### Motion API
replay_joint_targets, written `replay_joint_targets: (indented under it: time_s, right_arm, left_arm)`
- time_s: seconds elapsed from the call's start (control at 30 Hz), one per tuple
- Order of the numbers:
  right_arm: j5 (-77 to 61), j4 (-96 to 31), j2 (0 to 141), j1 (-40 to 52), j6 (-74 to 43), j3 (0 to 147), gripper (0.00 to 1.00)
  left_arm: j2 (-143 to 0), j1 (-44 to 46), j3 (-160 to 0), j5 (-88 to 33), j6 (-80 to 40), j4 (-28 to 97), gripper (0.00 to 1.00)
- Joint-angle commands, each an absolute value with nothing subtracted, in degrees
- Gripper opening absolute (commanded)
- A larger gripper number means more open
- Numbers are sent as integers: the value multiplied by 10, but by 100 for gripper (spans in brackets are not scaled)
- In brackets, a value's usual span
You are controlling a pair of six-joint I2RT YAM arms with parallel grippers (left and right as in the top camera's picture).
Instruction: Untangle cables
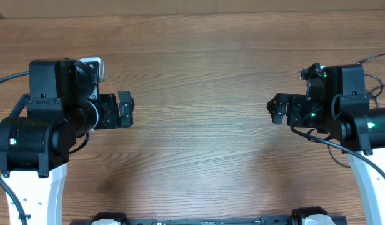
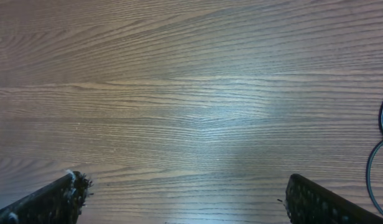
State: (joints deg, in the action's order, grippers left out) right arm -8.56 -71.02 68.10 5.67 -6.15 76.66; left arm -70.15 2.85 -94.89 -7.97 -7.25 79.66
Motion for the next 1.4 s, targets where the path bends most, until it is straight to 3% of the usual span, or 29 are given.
replay_joint_targets:
  time_s: [0.0, 0.57, 0.77, 1.37]
  right_arm:
    - [-82, -706, 681, 58, -55, 772, 100]
    - [-82, -706, 681, 58, -55, 772, 100]
    - [-82, -706, 681, 58, -55, 772, 100]
    - [-82, -706, 681, 58, -55, 772, 100]
  left_arm:
    - [-701, 27, -949, -86, -62, 795, 100]
    - [-627, 25, -949, -85, -62, 795, 100]
    - [-563, 25, -927, -28, -51, 776, 100]
    - [-94, 26, -352, -93, -92, 342, 99]
